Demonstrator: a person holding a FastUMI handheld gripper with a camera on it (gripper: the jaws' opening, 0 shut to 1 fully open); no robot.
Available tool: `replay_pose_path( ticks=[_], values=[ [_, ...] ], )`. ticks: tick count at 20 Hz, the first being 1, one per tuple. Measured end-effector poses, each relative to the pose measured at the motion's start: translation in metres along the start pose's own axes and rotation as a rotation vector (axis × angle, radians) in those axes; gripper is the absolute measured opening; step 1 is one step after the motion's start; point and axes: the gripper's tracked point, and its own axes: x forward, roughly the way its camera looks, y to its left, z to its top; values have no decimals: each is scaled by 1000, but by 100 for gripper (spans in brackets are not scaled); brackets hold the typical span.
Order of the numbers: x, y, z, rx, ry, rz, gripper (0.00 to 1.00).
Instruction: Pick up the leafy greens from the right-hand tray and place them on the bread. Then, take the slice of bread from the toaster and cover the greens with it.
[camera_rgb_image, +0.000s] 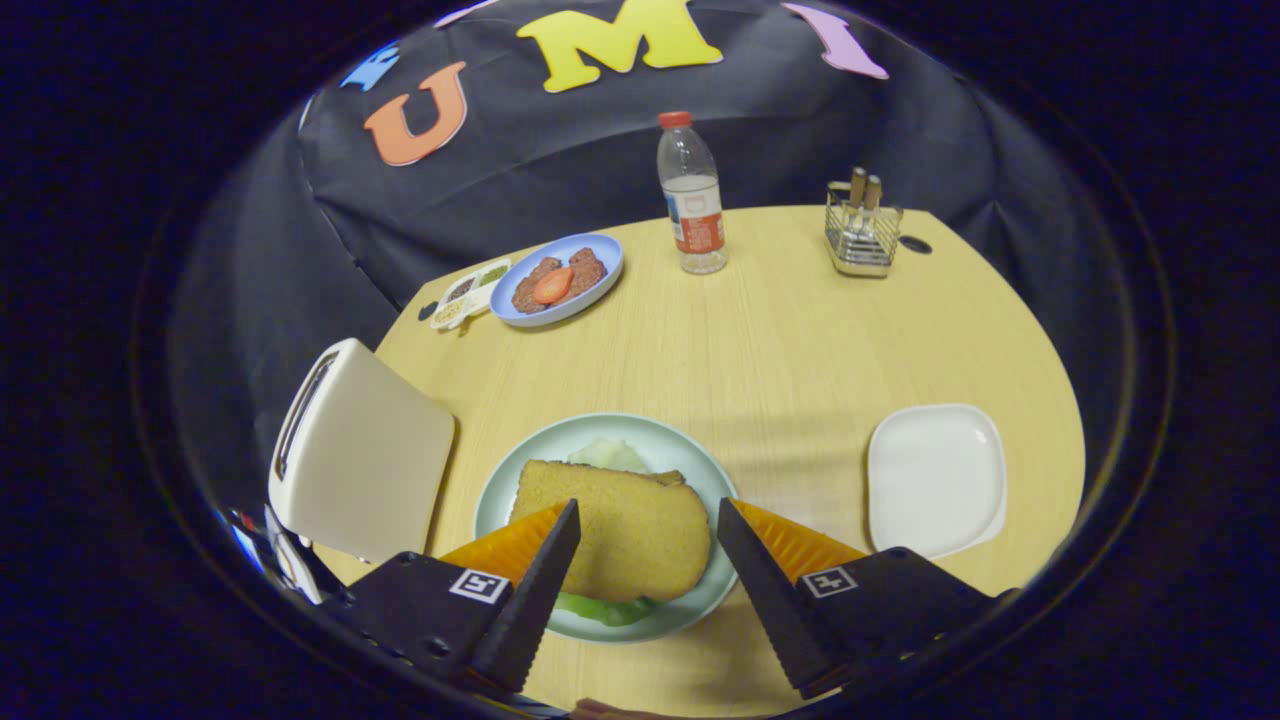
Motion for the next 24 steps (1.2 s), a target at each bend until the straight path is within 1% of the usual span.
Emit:
replay_pose_path(
  ticks=[1,3,8,13,16,18,19,22,24],
  values=[
    [-7,-1,6,-22,-26,-14,96],
    [-31,-3,19,-54,-82,-35,97],
    [-114,-2,67,-96,-301,-90,97],
    [-208,7,96,-110,-486,-128,96],
    [-262,14,101,-101,-589,-148,96],
    [-292,21,93,-110,-635,-178,96],
    [-306,22,91,-125,-665,-207,96],
    [-340,38,84,-176,-747,-234,96],
    [-355,51,80,-208,-787,-229,95]
  ],
)
